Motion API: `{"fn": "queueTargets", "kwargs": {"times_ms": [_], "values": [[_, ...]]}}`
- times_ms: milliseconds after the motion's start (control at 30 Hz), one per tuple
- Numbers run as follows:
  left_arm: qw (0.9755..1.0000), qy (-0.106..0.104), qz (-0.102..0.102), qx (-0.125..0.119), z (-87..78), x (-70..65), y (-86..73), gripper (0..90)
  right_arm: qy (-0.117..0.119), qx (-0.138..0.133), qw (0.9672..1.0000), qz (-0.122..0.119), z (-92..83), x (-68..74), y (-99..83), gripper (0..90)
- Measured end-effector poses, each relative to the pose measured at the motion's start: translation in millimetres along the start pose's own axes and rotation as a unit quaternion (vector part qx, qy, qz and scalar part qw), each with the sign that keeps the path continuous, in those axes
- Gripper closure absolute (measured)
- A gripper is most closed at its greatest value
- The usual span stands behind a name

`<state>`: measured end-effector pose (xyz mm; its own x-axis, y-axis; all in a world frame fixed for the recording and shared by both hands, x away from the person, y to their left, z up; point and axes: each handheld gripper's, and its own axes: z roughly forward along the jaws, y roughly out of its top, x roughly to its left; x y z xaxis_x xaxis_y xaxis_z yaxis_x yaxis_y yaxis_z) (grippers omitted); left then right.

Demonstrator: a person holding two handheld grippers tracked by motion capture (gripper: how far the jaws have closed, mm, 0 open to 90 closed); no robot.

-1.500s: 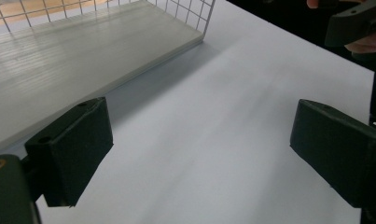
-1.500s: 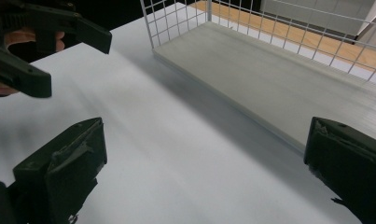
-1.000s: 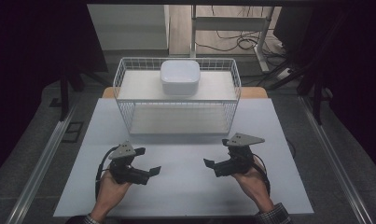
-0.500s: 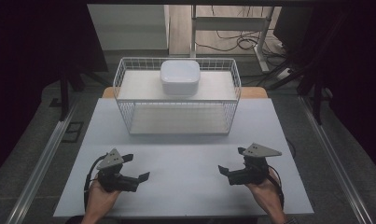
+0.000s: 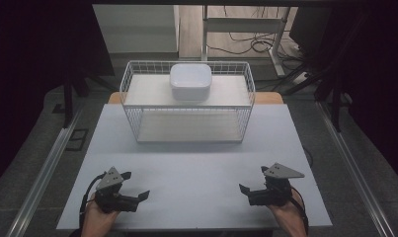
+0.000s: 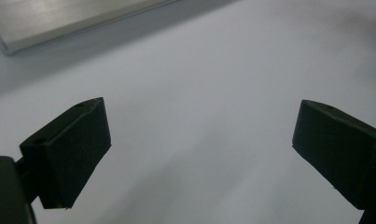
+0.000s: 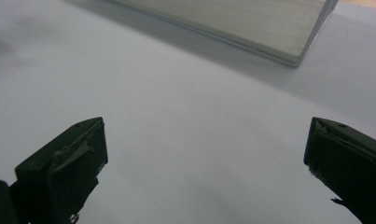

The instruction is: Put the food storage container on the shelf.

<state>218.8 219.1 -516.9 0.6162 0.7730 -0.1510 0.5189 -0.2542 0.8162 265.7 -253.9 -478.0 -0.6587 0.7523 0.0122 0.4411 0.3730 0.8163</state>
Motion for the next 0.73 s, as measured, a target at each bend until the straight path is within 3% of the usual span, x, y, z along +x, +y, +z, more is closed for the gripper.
{"fn": "queueTargets", "kwargs": {"times_ms": [233,500,733], "values": [[0.9996,0.009,-0.016,0.021,1.1,3.9,-13.9,4.0,0.005,0.028,0.9995,0.012,1.8,2.7,-19.6,0.0],[0.9982,0.0,-0.037,0.047,3.1,6.1,-21.1,3.0,0.014,0.074,0.9968,0.026,7.1,4.4,-34.2,0.0],[0.9981,0.003,-0.034,0.052,5.1,5.3,-20.4,3.0,0.008,0.092,0.9954,0.026,10.2,4.3,-36.3,0.0]]}}
